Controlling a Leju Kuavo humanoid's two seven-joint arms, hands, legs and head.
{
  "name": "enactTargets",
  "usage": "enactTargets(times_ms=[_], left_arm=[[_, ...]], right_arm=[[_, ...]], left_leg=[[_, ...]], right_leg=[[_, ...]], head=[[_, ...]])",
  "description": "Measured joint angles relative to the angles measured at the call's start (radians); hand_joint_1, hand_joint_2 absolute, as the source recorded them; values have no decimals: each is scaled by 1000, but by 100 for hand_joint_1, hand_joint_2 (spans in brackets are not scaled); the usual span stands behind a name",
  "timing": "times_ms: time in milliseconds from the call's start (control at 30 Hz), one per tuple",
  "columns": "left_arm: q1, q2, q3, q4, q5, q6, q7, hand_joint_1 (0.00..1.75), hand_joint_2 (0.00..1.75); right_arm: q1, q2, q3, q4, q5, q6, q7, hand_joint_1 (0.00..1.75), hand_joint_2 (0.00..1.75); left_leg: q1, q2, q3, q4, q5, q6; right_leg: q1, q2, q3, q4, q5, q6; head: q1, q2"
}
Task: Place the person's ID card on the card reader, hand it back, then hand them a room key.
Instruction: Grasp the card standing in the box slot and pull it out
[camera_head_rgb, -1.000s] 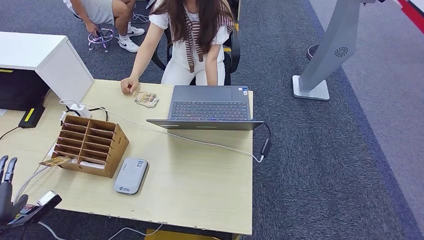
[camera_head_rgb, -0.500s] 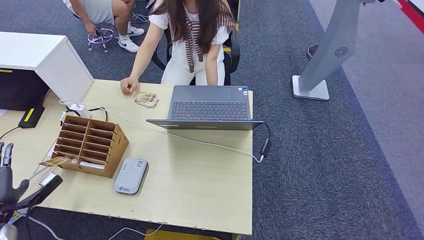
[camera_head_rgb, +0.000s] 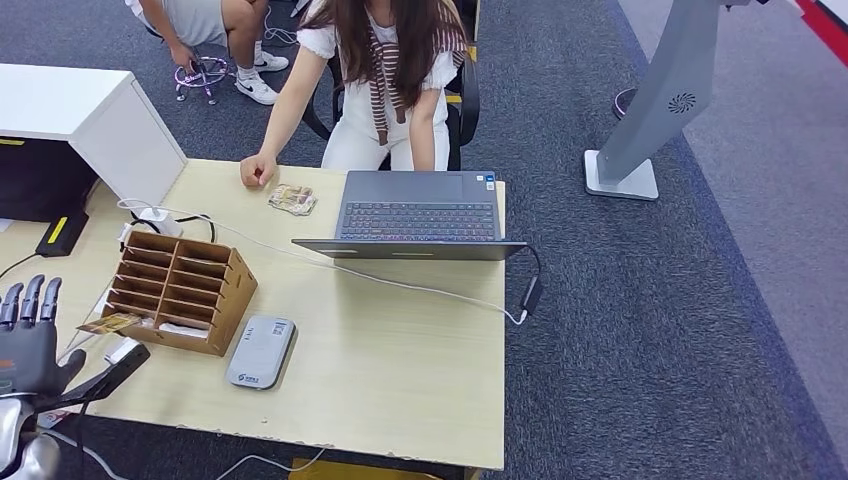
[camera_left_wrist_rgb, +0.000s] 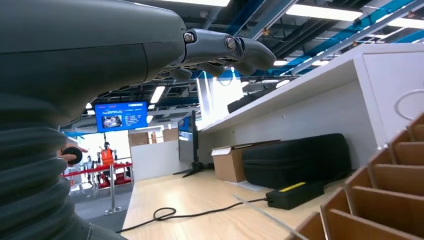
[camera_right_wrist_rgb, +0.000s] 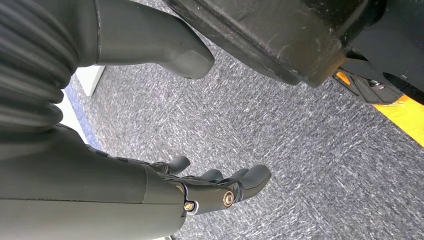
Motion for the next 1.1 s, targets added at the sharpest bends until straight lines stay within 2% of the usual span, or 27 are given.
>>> enactTargets(times_ms=[500,833,967,1100], left_arm=[[-34,-14,-85,11,-30,-78,46,0,175],[-38,-16,-109,13,-33,-82,48,0,175],[-40,-17,-118,13,-34,-96,61,0,175],[-41,-18,-122,13,-31,-99,69,0,175]], right_arm=[[-1,-5,12,0,3,9,0,0,175],[-1,-5,14,0,3,9,0,0,175],[-1,-5,14,0,3,9,0,0,0],[-1,-6,14,0,3,9,0,0,0]], left_leg=[[0,0,0,0,0,0],[0,0,0,0,0,0],[0,0,0,0,0,0],[0,0,0,0,0,0]], right_leg=[[0,0,0,0,0,0],[0,1,0,0,0,0],[0,1,0,0,0,0],[0,1,0,0,0,0]], head=[[0,0],[0,0],[0,0],[0,0]])
